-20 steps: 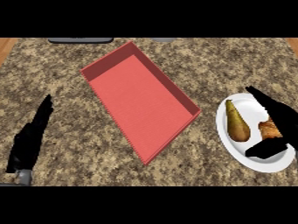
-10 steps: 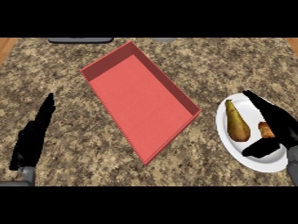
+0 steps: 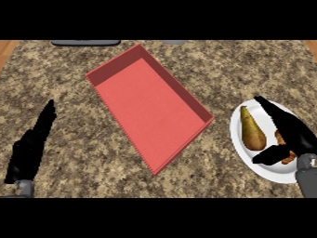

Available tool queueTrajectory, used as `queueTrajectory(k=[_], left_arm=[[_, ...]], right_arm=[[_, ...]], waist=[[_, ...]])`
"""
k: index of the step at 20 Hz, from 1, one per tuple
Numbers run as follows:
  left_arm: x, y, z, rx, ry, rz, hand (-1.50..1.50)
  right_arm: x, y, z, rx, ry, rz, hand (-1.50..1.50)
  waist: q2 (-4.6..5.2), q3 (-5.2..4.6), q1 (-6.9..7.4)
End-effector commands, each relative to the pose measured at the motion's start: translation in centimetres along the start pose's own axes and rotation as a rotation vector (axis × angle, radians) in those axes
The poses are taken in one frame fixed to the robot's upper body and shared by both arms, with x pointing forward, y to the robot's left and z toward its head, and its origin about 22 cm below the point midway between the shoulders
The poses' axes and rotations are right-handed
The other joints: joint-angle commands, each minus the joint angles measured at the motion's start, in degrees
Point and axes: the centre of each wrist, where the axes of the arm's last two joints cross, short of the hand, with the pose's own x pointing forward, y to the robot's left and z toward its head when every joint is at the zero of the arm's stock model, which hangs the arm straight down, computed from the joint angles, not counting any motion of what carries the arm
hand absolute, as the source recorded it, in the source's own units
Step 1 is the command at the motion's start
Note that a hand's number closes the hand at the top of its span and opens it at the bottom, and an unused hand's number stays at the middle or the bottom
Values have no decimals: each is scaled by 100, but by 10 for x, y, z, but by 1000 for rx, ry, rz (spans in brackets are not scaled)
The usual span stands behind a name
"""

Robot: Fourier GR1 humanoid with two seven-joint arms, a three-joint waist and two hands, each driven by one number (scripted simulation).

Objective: Pick the pear from the plate and place it in the cardboard box

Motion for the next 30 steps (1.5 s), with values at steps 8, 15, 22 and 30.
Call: queueTrajectory(k=[8, 15, 22, 30], left_arm=[[-5, -8, 5, 7, -2, 1, 0], [5, 7, -7, 5, -4, -8, 0], [-6, -7, -3, 4, -1, 13, 0], [-5, 0, -22, 5, 10, -7, 0]], right_arm=[[4, 10, -11, 11, -6, -15, -150], [5, 36, -4, 31, 25, 40, -150], [2, 20, -44, 62, -27, -10, 150], [-2, 18, -31, -190, -32, 163, 150]], waist=[[0, -1, 0], [-1, -1, -11], [7, 0, 19], [7, -2, -11]])
